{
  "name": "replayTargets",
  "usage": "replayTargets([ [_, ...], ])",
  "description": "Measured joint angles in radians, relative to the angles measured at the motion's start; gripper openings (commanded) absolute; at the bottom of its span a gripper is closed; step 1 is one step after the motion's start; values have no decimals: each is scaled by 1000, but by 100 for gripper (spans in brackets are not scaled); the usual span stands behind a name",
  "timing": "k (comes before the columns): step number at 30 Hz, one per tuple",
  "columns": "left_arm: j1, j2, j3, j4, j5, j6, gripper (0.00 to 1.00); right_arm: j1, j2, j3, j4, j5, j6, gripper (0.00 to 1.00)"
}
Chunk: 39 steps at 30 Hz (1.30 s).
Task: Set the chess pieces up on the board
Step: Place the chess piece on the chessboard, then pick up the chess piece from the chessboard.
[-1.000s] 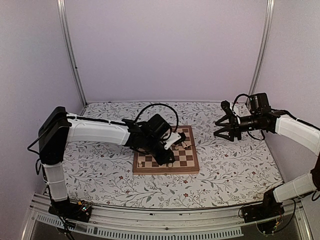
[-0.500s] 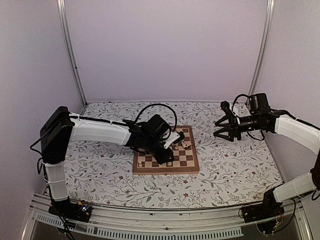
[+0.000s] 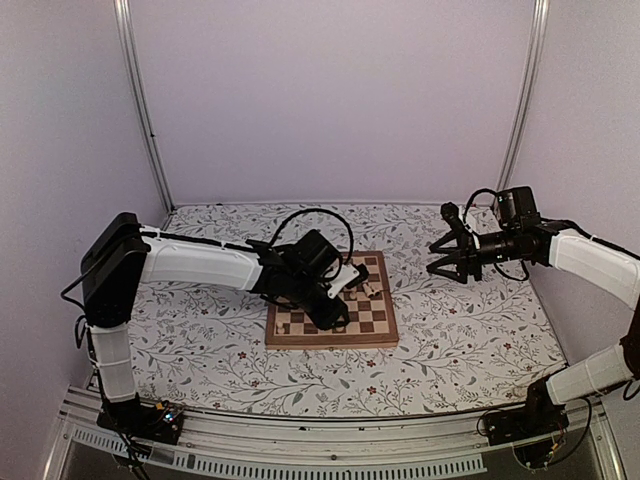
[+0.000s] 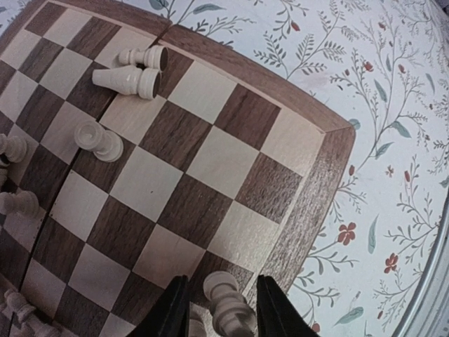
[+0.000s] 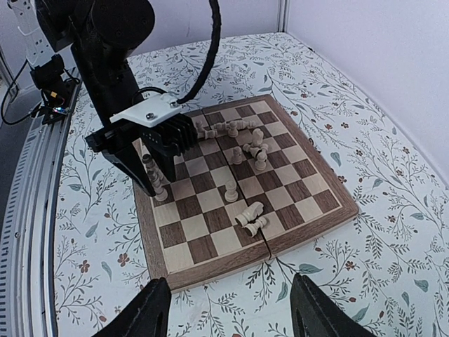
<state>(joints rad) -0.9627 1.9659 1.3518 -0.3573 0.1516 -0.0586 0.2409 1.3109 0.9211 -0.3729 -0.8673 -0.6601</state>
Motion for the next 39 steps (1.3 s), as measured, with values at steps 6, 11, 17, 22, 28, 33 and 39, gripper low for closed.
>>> replayTargets([
  [6, 0, 0, 13, 0, -7, -6, 44, 0, 0, 0, 0, -1, -9, 61],
  [11, 4, 0, 45, 23, -46, -39, 43, 0, 0, 0, 0, -1, -10, 61],
  [17, 40, 28, 134, 32, -102, -92, 47, 0, 0, 0, -1, -1, -11, 61],
  [22, 54, 93, 191, 43, -114, -111, 47, 0, 0, 0, -1, 0, -15, 61],
  [28, 54, 197, 274, 28, -92, -116, 44, 0, 0, 0, -5, -1, -20, 61],
  [33, 56, 236, 306, 14, -89, -129, 31, 0, 0, 0, -9, -1, -29, 60],
  [39, 60, 243, 321, -9, -92, -136, 14, 0, 0, 0, -14, -1, -36, 60],
])
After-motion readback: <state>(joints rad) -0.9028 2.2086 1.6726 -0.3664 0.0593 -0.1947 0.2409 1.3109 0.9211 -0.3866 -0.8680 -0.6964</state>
